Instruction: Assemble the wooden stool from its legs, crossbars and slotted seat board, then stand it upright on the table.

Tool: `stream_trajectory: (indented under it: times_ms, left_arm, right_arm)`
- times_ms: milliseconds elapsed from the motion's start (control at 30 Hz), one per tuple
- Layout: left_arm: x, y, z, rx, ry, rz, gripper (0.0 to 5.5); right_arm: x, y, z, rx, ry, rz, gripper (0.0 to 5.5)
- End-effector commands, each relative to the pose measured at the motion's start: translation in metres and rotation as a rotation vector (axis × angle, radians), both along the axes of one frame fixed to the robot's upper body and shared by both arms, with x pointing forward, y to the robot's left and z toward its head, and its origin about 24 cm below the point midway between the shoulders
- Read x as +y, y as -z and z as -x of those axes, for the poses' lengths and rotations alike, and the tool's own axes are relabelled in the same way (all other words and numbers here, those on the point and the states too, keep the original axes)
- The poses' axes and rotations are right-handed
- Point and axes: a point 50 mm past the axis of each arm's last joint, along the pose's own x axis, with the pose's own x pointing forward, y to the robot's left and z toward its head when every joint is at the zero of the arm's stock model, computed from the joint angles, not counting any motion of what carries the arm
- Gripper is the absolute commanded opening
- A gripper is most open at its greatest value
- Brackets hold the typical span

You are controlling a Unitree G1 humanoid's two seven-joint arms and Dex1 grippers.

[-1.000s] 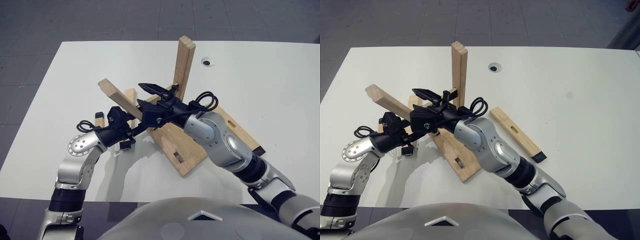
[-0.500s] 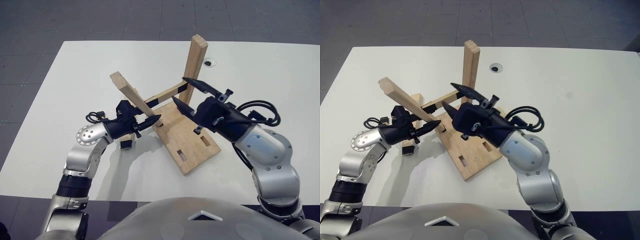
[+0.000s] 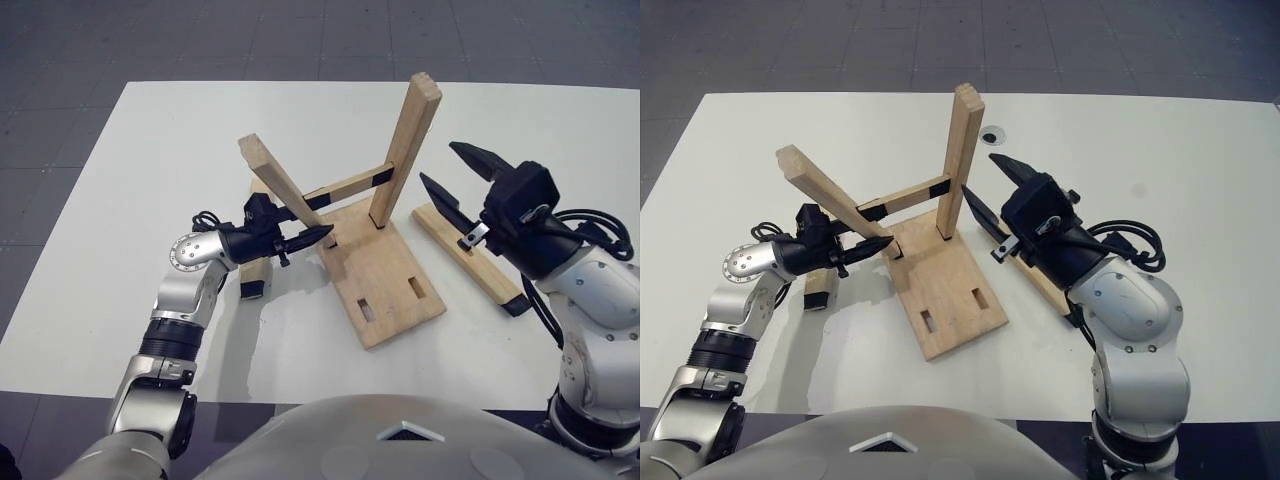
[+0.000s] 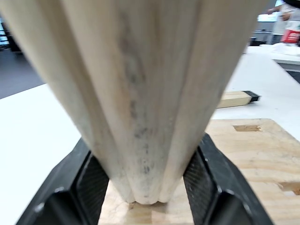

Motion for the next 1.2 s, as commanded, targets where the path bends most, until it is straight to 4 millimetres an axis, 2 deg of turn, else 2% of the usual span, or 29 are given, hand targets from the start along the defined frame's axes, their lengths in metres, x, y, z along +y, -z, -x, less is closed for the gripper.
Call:
stream_trajectory:
  times_ms: [33,267,433,500,600,733,1000,1100,1200]
  left_arm:
    - [0.003,0.022,0.012,0.174,0.145,-0.022,2.06]
    - [-0.005,0.018,0.011,0.177,0.201,-0.039,2.06]
    - [-0.011,0.012,0.015,0.112,0.198,-0.074,2.06]
    - [-0.012,0.011,0.015,0.080,0.172,-0.081,2.06]
    - [-0.015,0.014,0.015,0.054,0.116,-0.091,2.06]
    - [-0.016,0.019,0.014,0.060,0.075,-0.106,2.91]
    - [-0.005,0.018,0.015,0.058,0.076,-0.163,4.27]
    - [0.004,0.007,0.015,0.035,0.089,-0.168,4.76]
    - [0.014,-0.014,0.018,-0.019,0.124,-0.175,5.23]
  right_arm:
    - [-0.010,0.003,0.000,0.036,0.030,-0.014,2.16]
    - [-0.020,0.007,0.000,0.059,0.065,-0.021,2.16]
    - [-0.020,0.009,0.005,0.076,0.046,-0.031,2.16]
    - [-0.022,0.007,0.006,0.065,0.056,-0.042,2.16]
    - [-0.033,-0.008,0.002,0.009,0.118,-0.170,2.16]
    - [-0.046,-0.023,-0.003,-0.050,0.184,-0.312,2.11]
    - [-0.053,-0.027,-0.005,-0.055,0.231,-0.381,2.11]
    - [-0.057,-0.026,-0.008,-0.055,0.268,-0.402,2.11]
    - [-0.061,-0.023,-0.012,-0.046,0.303,-0.407,2.11]
